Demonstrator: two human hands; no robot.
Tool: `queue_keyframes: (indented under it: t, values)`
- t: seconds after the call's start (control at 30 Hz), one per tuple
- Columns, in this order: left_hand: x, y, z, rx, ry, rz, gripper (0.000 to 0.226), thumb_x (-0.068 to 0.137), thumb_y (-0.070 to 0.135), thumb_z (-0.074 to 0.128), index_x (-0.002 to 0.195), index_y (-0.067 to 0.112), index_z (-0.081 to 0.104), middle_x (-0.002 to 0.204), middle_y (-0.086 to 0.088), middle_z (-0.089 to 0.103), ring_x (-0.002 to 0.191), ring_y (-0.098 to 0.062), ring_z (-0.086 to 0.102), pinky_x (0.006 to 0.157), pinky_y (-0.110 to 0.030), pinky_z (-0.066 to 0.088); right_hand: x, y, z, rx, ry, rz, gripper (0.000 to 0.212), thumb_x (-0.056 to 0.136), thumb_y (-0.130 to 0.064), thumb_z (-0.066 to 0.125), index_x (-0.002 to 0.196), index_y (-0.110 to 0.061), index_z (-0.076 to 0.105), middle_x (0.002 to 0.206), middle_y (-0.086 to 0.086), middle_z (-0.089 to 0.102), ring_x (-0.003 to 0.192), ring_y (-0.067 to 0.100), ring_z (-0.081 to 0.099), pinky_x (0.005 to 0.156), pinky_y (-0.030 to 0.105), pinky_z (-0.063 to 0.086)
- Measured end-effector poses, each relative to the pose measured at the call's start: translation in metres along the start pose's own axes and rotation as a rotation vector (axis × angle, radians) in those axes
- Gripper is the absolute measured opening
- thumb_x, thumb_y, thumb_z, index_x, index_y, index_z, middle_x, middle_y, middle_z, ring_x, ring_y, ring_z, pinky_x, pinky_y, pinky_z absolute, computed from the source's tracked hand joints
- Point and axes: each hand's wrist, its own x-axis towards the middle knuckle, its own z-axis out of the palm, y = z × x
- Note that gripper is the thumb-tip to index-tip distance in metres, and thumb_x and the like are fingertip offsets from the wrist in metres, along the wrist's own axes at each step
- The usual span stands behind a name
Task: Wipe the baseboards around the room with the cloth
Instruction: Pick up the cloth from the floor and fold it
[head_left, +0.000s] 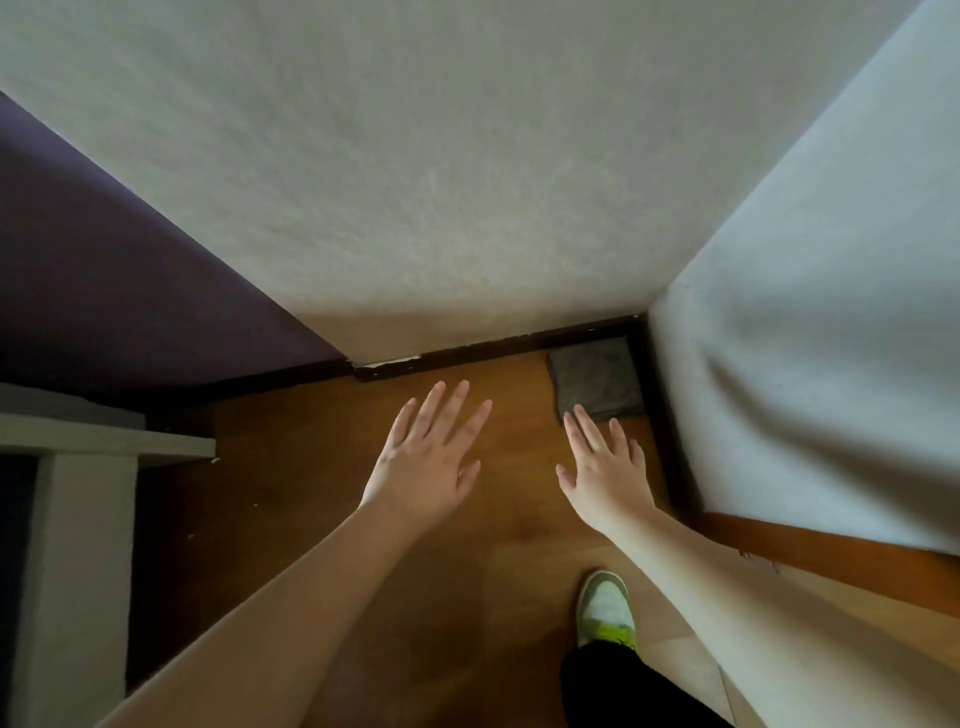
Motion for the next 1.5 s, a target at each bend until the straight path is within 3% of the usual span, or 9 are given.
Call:
queue_keyframes:
  t: [0.27, 0.5, 0.63, 0.83, 1.03, 1.17, 1.23, 1.33, 1.5]
  values:
    - [0.061, -0.021, 0.138, -0.015, -0.097, -0.018, 0.071, 0.102, 0.056, 0.021, 0.145, 0.04, -0.033, 0.157, 0.002, -0.037, 0.145, -0.023, -0.031, 0.116, -0.044, -0.018, 0.11, 0.014, 0.085, -0.001, 0.025, -0.024, 0.077, 0.102, -0.044, 0.045, 0.16, -0.026, -0.002, 0.167, 0.001, -0.012, 0.153, 0.033, -0.002, 0.123, 0.052, 0.013]
    - [0.108, -0.019, 0.217, -0.019, -0.097, -0.031, 0.074, 0.102, 0.056, 0.026, 0.148, 0.041, -0.029, 0.153, 0.003, -0.039, 0.141, -0.022, -0.035, 0.112, -0.041, -0.021, 0.182, 0.036, 0.164, -0.14, -0.087, 0.005, 0.07, 0.105, -0.037, 0.039, 0.159, -0.027, -0.004, 0.165, 0.014, -0.015, 0.153, 0.034, -0.006, 0.122, 0.047, 0.004]
    - [0.113, -0.01, 0.238, -0.059, -0.098, -0.048, 0.075, 0.102, 0.053, 0.033, 0.152, 0.041, -0.022, 0.154, 0.005, -0.036, 0.149, -0.022, -0.024, 0.114, -0.04, -0.017, 0.205, 0.046, 0.175, -0.225, -0.094, -0.001, 0.066, 0.104, -0.033, 0.034, 0.159, -0.033, -0.004, 0.162, 0.024, -0.018, 0.151, 0.041, -0.005, 0.121, 0.051, 0.004]
    - [0.116, -0.003, 0.253, -0.098, -0.13, -0.071, 0.072, 0.103, 0.053, 0.03, 0.15, 0.042, -0.024, 0.159, 0.002, -0.033, 0.149, -0.022, -0.026, 0.118, -0.043, -0.014, 0.213, 0.053, 0.177, -0.326, -0.083, 0.015, 0.06, 0.104, -0.021, 0.028, 0.158, -0.03, 0.002, 0.161, 0.028, 0.009, 0.146, 0.046, 0.019, 0.117, 0.051, 0.022]
    - [0.117, 0.0, 0.258, -0.144, -0.063, -0.074, 0.068, 0.102, 0.056, 0.025, 0.151, 0.042, -0.021, 0.16, 0.005, -0.031, 0.148, -0.019, -0.027, 0.119, -0.042, -0.013, 0.211, 0.058, 0.172, -0.429, 0.113, -0.112, 0.041, 0.099, -0.007, 0.04, 0.14, -0.013, 0.036, 0.129, 0.019, 0.052, 0.11, 0.036, 0.058, 0.085, 0.04, 0.049]
    - [0.112, 0.0, 0.257, -0.175, -0.022, -0.048, 0.068, 0.102, 0.056, 0.025, 0.147, 0.045, -0.024, 0.161, 0.008, -0.028, 0.148, -0.016, -0.026, 0.119, -0.04, -0.012, 0.209, 0.059, 0.161, -0.301, 0.175, -0.114, 0.04, 0.097, -0.003, 0.044, 0.135, -0.014, 0.039, 0.119, 0.012, 0.058, 0.098, 0.03, 0.064, 0.063, 0.034, 0.043]
    - [0.111, -0.001, 0.257, -0.191, -0.009, -0.034, 0.069, 0.102, 0.056, 0.027, 0.148, 0.045, -0.023, 0.163, 0.009, -0.024, 0.149, -0.015, -0.024, 0.119, -0.041, -0.009, 0.206, 0.058, 0.157, -0.176, 0.189, -0.112, 0.037, 0.096, -0.006, 0.048, 0.131, -0.016, 0.04, 0.118, 0.011, 0.058, 0.096, 0.03, 0.063, 0.063, 0.034, 0.041]
    - [0.112, 0.0, 0.251, -0.25, -0.014, -0.026, 0.072, 0.101, 0.056, 0.034, 0.153, 0.043, -0.015, 0.165, 0.011, -0.016, 0.151, -0.013, -0.02, 0.12, -0.041, -0.004, 0.197, 0.051, 0.147, 0.071, 0.198, -0.122, 0.023, 0.093, -0.018, 0.058, 0.107, -0.024, 0.041, 0.104, 0.004, 0.058, 0.079, 0.02, 0.057, 0.06, 0.03, 0.04]
    - [0.115, 0.004, 0.231, -0.383, -0.052, -0.033, 0.097, 0.091, 0.058, 0.057, 0.151, 0.045, -0.018, 0.164, 0.017, -0.017, 0.15, -0.009, -0.017, 0.117, -0.041, -0.005, 0.169, 0.032, 0.121, 0.54, 0.157, -0.166, 0.021, 0.095, -0.022, 0.053, 0.089, -0.038, 0.041, 0.081, -0.005, 0.059, 0.062, 0.008, 0.057, 0.047, 0.018, 0.037]
